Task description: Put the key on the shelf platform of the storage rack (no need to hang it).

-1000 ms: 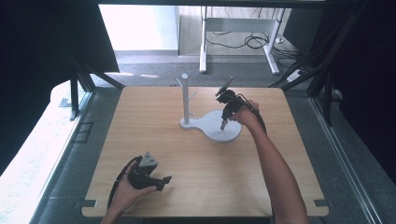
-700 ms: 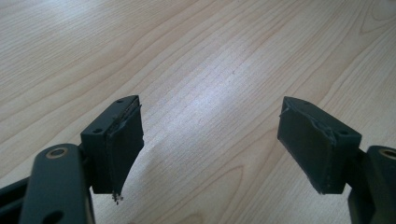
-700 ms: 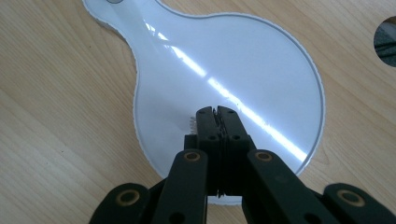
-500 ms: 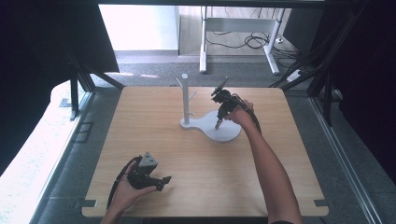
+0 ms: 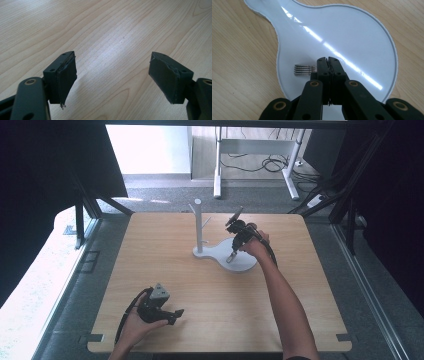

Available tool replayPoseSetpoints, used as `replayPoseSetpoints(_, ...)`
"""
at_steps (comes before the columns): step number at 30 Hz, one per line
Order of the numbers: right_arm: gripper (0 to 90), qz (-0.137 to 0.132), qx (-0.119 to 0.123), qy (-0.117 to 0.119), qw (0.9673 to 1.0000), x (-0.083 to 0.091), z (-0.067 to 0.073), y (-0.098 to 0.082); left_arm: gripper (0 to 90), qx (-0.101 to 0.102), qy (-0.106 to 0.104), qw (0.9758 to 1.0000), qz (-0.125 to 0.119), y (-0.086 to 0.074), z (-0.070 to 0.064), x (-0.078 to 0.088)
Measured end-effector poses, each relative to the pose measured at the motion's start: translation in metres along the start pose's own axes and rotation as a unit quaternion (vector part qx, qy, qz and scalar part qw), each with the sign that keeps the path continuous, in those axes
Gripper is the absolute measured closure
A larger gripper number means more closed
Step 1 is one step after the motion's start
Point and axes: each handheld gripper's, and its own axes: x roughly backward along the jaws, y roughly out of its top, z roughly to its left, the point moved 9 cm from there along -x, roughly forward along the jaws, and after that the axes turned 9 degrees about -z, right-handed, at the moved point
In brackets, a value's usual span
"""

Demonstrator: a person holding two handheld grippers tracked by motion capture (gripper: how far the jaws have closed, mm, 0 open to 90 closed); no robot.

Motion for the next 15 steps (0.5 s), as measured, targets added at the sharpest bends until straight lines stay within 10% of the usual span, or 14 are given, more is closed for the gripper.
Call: replayPoseSetpoints(15,88.6,0.016,0.002,0.003,0.9999,-0.019,0.001,-0.009,22.4,0.000,-0.002,1.0000,0.006,-0.003,0.000,-0.003)
